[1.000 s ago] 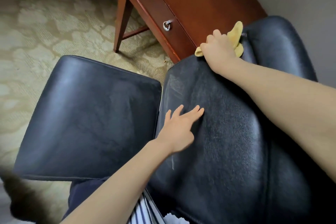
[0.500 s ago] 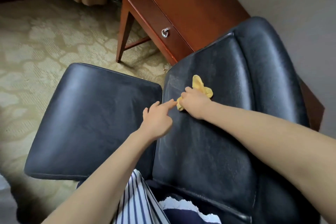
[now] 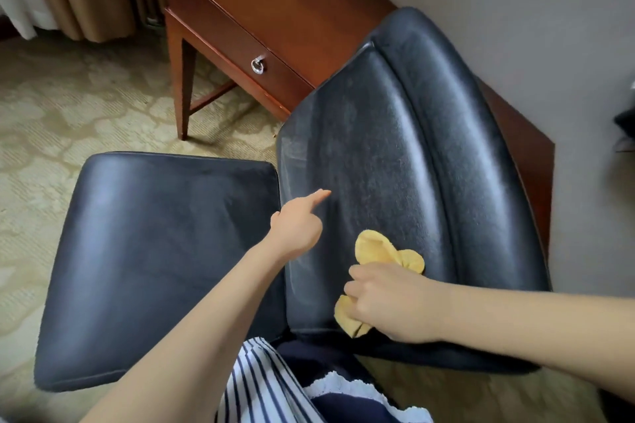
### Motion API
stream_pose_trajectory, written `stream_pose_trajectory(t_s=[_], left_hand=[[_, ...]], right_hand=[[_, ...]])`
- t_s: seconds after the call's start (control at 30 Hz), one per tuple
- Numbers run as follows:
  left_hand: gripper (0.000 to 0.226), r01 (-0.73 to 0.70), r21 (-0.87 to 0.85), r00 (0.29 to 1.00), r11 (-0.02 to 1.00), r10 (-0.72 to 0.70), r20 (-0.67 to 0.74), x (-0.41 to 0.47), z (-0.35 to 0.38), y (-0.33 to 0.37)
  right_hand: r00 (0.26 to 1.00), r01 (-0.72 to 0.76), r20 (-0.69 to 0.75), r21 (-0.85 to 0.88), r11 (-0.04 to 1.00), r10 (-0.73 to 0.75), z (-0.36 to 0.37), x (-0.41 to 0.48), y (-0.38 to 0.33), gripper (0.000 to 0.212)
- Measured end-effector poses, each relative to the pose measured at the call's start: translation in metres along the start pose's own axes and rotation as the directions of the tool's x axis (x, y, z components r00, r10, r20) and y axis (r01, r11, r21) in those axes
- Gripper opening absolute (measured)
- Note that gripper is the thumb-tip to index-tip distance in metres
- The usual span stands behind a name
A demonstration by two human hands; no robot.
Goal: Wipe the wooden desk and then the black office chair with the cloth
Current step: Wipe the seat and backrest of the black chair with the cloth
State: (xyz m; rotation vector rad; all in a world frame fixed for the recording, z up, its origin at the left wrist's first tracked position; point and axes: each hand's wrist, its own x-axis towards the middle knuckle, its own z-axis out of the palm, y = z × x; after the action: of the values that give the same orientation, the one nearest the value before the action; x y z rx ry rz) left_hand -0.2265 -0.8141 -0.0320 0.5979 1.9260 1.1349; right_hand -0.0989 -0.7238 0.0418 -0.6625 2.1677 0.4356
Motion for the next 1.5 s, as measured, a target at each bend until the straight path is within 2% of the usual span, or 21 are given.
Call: stream_pose_trajectory(t_s=[0.07, 0.17, 0.33, 0.4, 0.53, 0.67, 0.87, 0.97, 1.07, 1.13, 1.2, 1.33, 1.5], left_hand=[[0.074, -0.028, 0.007, 0.999, 1.000, 0.028, 0.034, 0.005, 0.007, 0.001], [0.078, -0.049, 0.074, 0.995, 0.996, 0.042, 0.095, 0.013, 0.018, 0.002], [0.085, -0.067, 0.139, 0.989, 0.988, 0.048, 0.141, 0.018, 0.024, -0.005], [0.085, -0.074, 0.145, 0.988, 0.987, 0.053, 0.142, 0.021, 0.023, -0.009], [0.083, -0.095, 0.121, 0.984, 0.988, 0.074, 0.164, 0.020, 0.023, -0.011], [0.079, -0.019, 0.074, 0.991, 0.997, 0.009, 0.135, 0.013, 0.023, -0.020], [0.075, 0.054, 0.044, 0.997, 0.998, -0.056, 0.050, 0.002, 0.021, -0.034], [0.073, 0.084, 0.029, 0.996, 0.996, -0.084, -0.007, -0.003, 0.019, -0.037], [0.071, 0.106, 0.009, 0.992, 0.994, -0.105, -0.068, -0.006, 0.019, -0.042], [0.069, 0.121, -0.007, 0.988, 0.993, -0.121, -0.093, -0.009, 0.020, -0.043], [0.070, 0.132, -0.019, 0.984, 0.991, -0.133, -0.117, -0.012, 0.019, -0.043], [0.071, 0.133, -0.003, 0.981, 0.991, -0.132, -0.145, -0.019, 0.009, -0.042], [0.069, 0.117, 0.027, 0.977, 0.993, -0.110, -0.184, -0.022, -0.013, -0.042]], right_hand=[[1.000, 0.000, -0.031, -0.023, 1.000, 0.000, -0.004, -0.030, -0.001, 0.012], [0.983, -0.073, -0.170, -0.012, 0.997, 0.070, -0.003, -0.061, 0.008, 0.020], [0.949, -0.167, -0.281, -0.058, 0.984, 0.144, -0.014, -0.055, 0.045, 0.018], [0.948, -0.230, -0.248, -0.104, 0.968, 0.199, -0.024, -0.035, 0.068, 0.018], [0.927, -0.362, -0.174, -0.190, 0.913, 0.332, -0.040, 0.011, 0.125, 0.030], [0.885, -0.457, -0.206, -0.209, 0.865, 0.418, -0.061, 0.055, 0.178, 0.028], [0.801, -0.560, -0.364, -0.179, 0.809, 0.475, -0.079, 0.100, 0.236, 0.029], [0.743, -0.620, -0.410, -0.122, 0.775, 0.529, -0.083, 0.123, 0.251, 0.024], [0.716, -0.640, -0.413, -0.066, 0.765, 0.563, -0.082, 0.146, 0.247, 0.022], [0.734, -0.628, -0.385, -0.071, 0.775, 0.559, -0.079, 0.156, 0.239, 0.024], [0.797, -0.564, -0.328, -0.107, 0.819, 0.507, -0.070, 0.163, 0.223, 0.025], [0.944, -0.309, -0.181, -0.178, 0.934, 0.277, -0.030, 0.167, 0.168, 0.024], [0.994, -0.112, -0.031, -0.139, 0.984, 0.109, -0.018, 0.132, 0.119, 0.023]])
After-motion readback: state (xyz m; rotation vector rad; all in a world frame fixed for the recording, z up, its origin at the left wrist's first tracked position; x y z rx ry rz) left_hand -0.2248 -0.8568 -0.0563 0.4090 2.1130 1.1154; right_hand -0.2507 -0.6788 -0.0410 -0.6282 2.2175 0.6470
